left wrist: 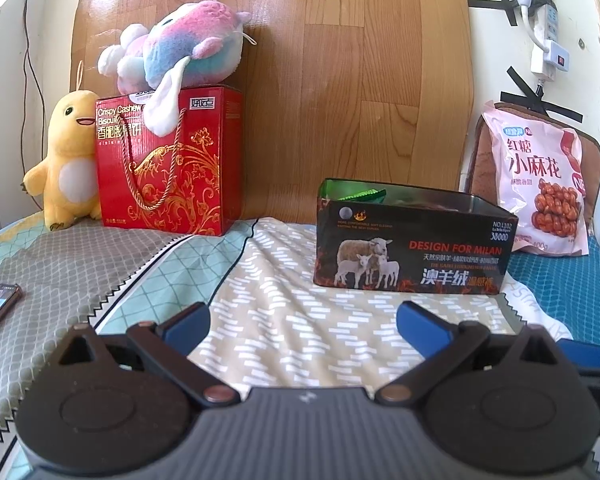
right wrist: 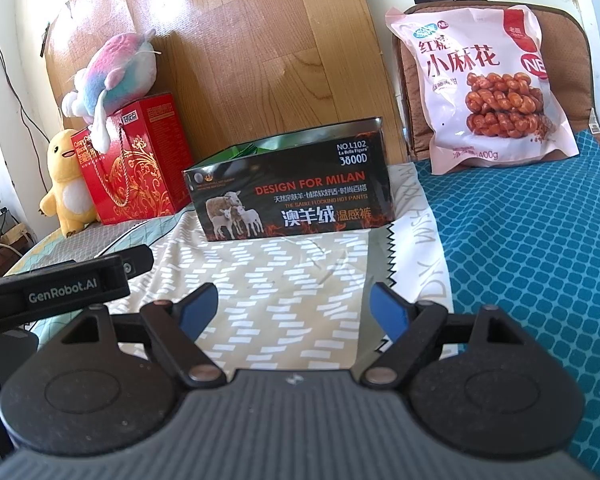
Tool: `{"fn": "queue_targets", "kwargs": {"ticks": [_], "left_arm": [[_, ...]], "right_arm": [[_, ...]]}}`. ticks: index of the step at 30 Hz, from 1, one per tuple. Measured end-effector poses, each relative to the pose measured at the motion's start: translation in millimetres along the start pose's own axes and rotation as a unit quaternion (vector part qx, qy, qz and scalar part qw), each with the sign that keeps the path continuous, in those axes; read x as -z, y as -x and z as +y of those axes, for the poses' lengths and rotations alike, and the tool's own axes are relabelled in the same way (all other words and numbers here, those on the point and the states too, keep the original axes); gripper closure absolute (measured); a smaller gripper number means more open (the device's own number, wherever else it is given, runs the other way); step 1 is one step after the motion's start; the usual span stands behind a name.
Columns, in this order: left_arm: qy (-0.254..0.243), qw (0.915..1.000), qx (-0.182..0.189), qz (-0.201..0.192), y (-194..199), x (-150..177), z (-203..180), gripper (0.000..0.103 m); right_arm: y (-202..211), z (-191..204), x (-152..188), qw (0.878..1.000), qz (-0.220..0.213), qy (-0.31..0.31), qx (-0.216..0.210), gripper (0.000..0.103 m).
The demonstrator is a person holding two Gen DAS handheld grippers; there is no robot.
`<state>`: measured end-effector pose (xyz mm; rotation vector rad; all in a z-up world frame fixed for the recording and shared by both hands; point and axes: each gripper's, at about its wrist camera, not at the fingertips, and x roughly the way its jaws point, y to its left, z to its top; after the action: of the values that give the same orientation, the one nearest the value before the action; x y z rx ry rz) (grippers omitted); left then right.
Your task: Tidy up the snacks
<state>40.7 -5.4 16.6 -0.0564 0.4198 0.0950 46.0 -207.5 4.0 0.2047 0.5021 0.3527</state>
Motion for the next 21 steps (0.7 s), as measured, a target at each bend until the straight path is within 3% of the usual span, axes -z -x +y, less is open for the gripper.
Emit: {"fn": "queue_targets", "kwargs": {"ticks": [21], "left_arm": [[-0.015,0.9995,-0.016,0.024,-8.7,1.1,-1.4,0.0]], "right_arm": [[-0.1,1.2,-0.3,1.0,0.001,0.001,0.001,0.018]]}}
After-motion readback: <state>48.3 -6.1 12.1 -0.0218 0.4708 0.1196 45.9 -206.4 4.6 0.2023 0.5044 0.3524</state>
